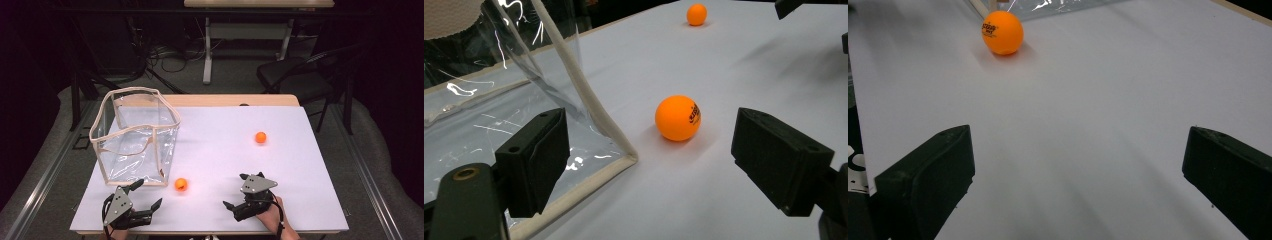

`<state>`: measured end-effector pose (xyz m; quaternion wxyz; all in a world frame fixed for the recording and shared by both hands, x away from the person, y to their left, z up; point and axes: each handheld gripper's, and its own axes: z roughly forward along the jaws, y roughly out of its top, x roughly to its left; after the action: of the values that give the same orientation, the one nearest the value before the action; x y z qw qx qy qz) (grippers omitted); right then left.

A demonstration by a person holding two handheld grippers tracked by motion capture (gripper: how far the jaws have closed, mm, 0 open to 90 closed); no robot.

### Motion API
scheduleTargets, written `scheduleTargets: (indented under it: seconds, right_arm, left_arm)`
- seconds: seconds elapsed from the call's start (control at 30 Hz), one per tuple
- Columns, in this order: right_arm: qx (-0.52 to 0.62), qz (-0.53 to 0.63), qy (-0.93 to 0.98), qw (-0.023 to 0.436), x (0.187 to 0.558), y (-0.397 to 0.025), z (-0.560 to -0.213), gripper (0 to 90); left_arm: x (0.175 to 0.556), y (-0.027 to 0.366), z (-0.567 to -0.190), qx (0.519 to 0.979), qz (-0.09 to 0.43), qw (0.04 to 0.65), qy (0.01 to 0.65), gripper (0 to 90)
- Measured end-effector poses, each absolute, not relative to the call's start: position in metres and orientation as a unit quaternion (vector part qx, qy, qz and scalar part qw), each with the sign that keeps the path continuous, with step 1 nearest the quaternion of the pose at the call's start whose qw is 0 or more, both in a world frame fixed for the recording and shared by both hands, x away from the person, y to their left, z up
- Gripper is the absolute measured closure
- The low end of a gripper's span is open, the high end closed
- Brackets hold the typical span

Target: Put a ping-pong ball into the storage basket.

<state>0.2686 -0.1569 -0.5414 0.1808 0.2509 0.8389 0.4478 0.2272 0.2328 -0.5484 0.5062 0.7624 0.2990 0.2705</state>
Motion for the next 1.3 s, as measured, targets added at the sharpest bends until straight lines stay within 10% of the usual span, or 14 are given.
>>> scheduleTargets:
  seconds: [1.3]
  right_arm:
    - [0.227,0.432,0.859,0.153,0.283,-0.111,-0.543,0.0]
  left_arm:
    - [0.228,0.234,-0.549,0.765,0.272,0.502,0.297,15.8]
